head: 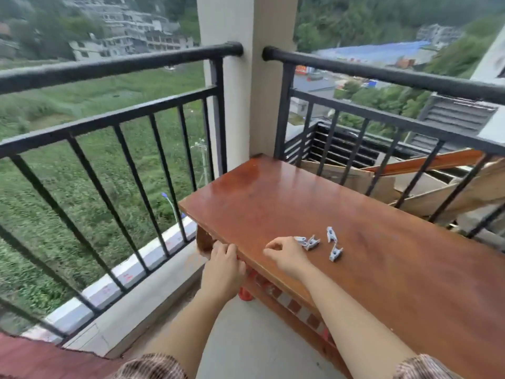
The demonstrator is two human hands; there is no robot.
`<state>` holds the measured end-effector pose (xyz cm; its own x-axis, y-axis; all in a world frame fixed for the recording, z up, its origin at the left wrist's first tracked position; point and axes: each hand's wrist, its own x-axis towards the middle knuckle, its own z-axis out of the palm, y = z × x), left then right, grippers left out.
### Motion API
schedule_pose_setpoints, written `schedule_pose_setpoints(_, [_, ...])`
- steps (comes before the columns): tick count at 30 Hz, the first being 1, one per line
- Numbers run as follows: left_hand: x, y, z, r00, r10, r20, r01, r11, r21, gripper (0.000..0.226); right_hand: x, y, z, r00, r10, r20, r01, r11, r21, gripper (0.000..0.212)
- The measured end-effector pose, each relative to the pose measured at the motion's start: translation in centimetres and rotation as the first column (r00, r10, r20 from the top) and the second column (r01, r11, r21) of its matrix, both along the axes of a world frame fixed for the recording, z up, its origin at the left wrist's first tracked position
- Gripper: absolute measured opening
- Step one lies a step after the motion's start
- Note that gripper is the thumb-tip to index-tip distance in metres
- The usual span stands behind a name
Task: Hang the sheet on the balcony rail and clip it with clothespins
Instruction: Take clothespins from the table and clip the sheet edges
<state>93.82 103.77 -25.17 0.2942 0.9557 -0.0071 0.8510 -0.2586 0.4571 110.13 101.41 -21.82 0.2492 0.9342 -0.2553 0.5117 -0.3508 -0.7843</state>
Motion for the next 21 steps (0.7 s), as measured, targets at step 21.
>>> schedule_pose_setpoints(21, [14.6, 10.8, -20.3, 0.953, -0.154, -0.26, 0.111, 0.979, -0.171, 0.065, 16.5, 12.6, -17.9, 0.663, 0.319, 0.677, -0.243, 0.947, -0.209, 0.047])
